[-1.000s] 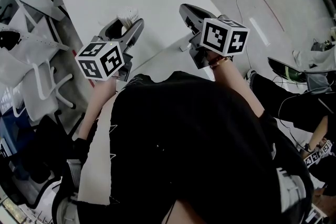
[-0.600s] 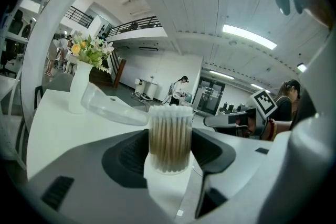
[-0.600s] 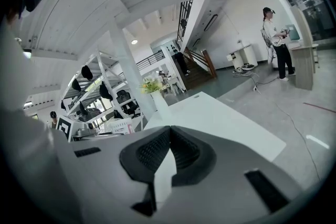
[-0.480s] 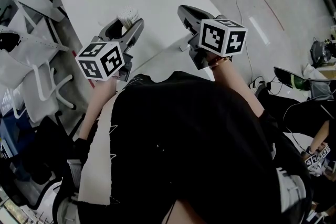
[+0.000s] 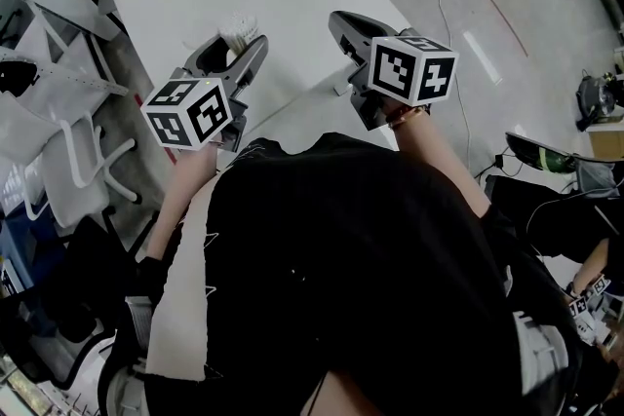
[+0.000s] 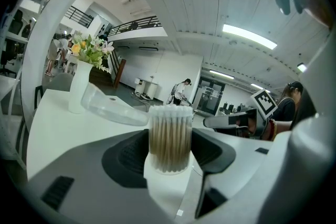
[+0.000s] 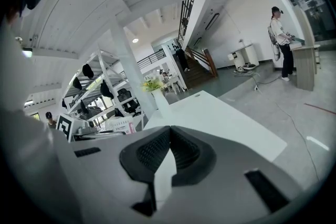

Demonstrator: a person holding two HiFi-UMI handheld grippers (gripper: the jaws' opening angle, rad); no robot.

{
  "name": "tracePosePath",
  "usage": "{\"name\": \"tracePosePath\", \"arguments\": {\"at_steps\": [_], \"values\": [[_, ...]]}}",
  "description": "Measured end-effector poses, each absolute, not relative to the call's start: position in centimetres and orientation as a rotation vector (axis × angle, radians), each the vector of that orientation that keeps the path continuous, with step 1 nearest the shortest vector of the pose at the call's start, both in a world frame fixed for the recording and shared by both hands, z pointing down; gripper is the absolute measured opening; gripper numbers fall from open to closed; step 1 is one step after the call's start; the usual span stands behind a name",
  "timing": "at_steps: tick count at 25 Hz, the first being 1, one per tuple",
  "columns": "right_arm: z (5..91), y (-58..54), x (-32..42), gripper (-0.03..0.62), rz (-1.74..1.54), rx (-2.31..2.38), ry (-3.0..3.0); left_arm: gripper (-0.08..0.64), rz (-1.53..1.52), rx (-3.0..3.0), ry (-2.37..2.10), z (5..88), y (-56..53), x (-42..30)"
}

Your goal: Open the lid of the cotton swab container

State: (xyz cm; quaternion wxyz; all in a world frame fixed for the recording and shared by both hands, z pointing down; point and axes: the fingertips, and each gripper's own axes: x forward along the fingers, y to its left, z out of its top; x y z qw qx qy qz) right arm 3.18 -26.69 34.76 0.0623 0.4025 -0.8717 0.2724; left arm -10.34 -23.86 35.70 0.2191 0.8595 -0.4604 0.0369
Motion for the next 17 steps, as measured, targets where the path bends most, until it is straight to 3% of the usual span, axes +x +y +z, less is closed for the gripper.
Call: {"name": "tracePosePath", "arguments": {"at_steps": [17], "values": [[34.91,-26.81,3.18,0.003,0.804,1.205,-2.621,0.261,0.099,2.378,-1.270,35.63,-24.00,-10.24]]}}
